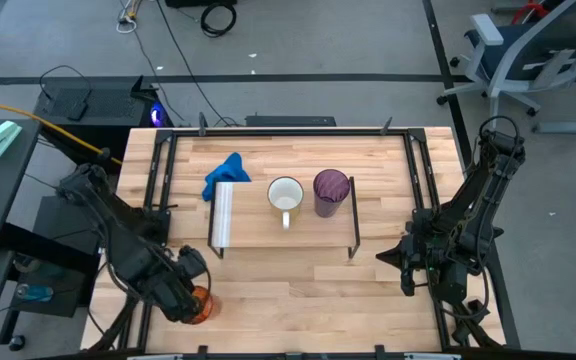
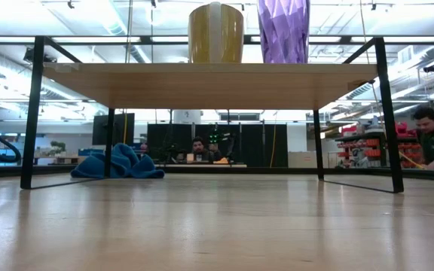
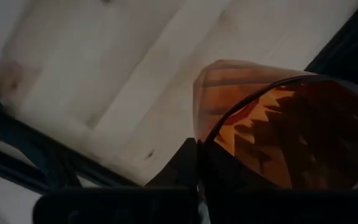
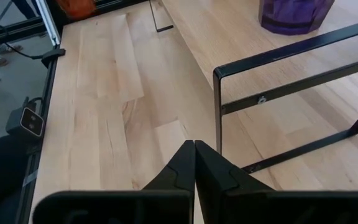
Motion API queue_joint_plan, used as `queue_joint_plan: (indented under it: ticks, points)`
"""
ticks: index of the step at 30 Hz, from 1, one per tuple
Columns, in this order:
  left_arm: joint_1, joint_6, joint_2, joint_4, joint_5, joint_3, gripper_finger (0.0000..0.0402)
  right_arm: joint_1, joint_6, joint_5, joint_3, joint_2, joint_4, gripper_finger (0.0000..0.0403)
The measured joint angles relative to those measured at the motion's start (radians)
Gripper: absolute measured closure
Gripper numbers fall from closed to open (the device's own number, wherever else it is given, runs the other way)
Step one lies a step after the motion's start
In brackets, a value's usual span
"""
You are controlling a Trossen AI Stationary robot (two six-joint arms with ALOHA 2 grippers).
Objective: Stack small to large cups/mugs on shelf
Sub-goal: Put the orange cup on the shelf
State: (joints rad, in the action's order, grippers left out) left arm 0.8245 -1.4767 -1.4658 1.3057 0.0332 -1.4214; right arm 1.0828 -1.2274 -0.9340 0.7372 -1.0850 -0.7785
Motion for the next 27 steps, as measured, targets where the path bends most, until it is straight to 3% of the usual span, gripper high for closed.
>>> queue_joint_plan:
  ticks: [12, 19, 27]
  points:
    - [-0.155, 0.241, 0.000, 0.263, 0.207, -0.409, 0.0389, 0.000, 0.000, -0.008, 0.000, 0.000, -0.002, 0.0392]
    - [-0.321, 0.461, 0.000, 0.265, 0.234, -0.516, 0.0389, 0.000, 0.000, -0.008, 0.000, 0.000, -0.002, 0.0392]
    - [-0.560, 0.651, 0.000, 0.266, 0.203, -0.533, 0.0389, 0.000, 0.000, -0.010, 0.000, 0.000, -0.002, 0.0392]
